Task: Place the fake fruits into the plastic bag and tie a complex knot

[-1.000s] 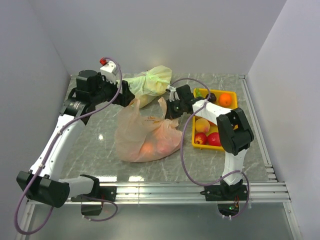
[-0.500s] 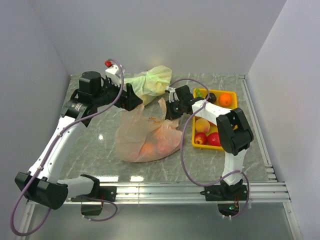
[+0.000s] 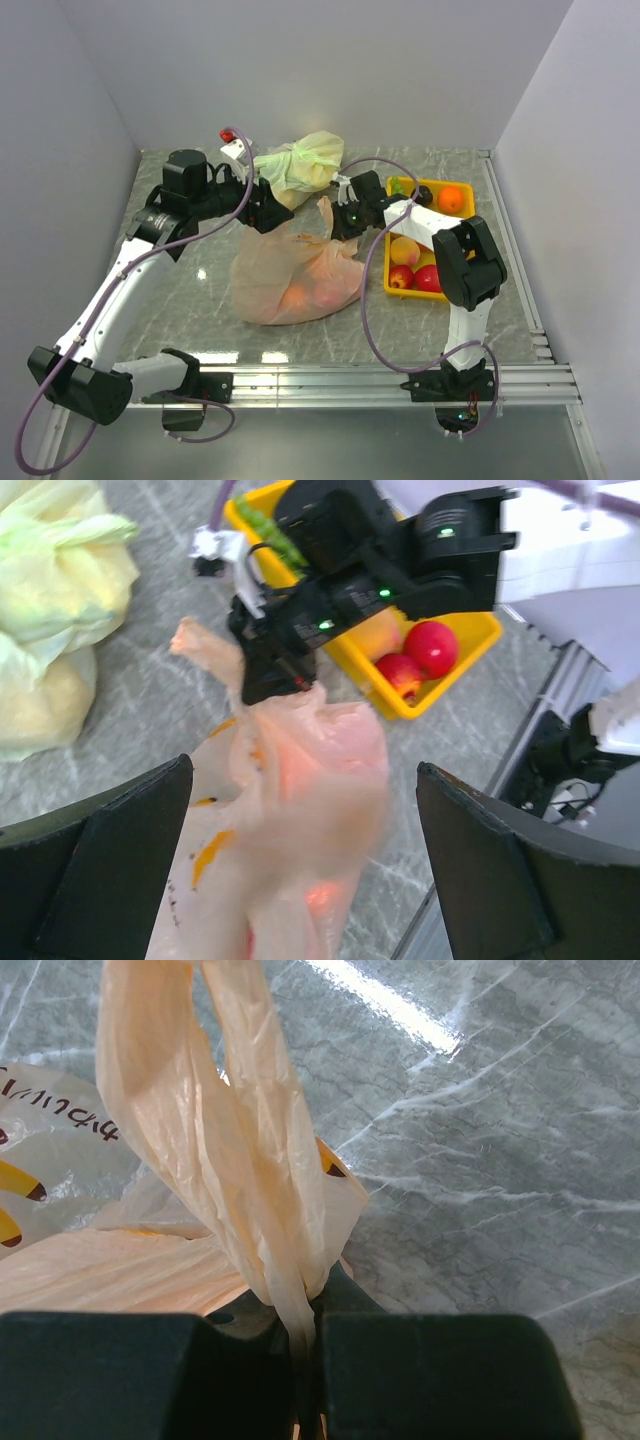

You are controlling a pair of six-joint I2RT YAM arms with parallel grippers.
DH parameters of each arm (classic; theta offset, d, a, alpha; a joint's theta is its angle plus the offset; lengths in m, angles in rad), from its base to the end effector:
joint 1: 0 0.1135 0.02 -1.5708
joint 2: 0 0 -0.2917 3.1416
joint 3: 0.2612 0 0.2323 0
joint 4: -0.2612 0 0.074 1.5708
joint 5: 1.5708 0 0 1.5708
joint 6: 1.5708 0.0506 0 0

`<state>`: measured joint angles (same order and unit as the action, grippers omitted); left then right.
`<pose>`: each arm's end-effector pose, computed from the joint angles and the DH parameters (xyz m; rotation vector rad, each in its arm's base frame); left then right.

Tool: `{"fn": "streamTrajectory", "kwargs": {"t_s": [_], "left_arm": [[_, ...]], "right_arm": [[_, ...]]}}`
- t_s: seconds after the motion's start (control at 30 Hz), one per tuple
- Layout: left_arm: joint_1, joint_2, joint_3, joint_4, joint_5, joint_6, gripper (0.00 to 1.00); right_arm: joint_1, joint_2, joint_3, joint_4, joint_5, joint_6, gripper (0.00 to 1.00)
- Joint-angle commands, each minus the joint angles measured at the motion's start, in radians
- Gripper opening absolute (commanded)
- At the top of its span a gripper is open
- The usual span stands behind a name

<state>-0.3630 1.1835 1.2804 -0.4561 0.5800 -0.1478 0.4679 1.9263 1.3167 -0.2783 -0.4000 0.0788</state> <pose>0.2110 -0.1098 0.4241 0.6044 1.8775 -0.8957 0.3624 0.2052 0.2141 -0.6585 2.4127 0.7262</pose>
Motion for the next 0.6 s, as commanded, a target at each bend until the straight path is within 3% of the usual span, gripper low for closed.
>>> {"fn": "streamTrajectory", "kwargs": {"t_s": [0.0, 0.17, 0.4, 0.57], "left_arm": [[-0.004, -0.036, 0.008, 0.06, 0.096, -0.019, 0.99], [-0.004, -0.009, 0.007, 0.013, 0.092, 0.016, 0.99], [-0.027, -0.004, -0.026, 0.013, -0.127, 0.085, 0.99], [-0.097, 0.025, -0.012, -0.004, -0.238, 0.131, 0.79]], "right_arm": [[0.009, -0.036, 0.042, -0.004, 0.012, -0.019, 0.08], [0.009, -0.044, 0.042, 0.001, 0.01, -0.014, 0.08], [0.008, -0.052, 0.042, -0.005, 0.01, -0.022, 0.08], [0.009, -0.049, 0.05, -0.013, 0.016, -0.024, 0.09]]}}
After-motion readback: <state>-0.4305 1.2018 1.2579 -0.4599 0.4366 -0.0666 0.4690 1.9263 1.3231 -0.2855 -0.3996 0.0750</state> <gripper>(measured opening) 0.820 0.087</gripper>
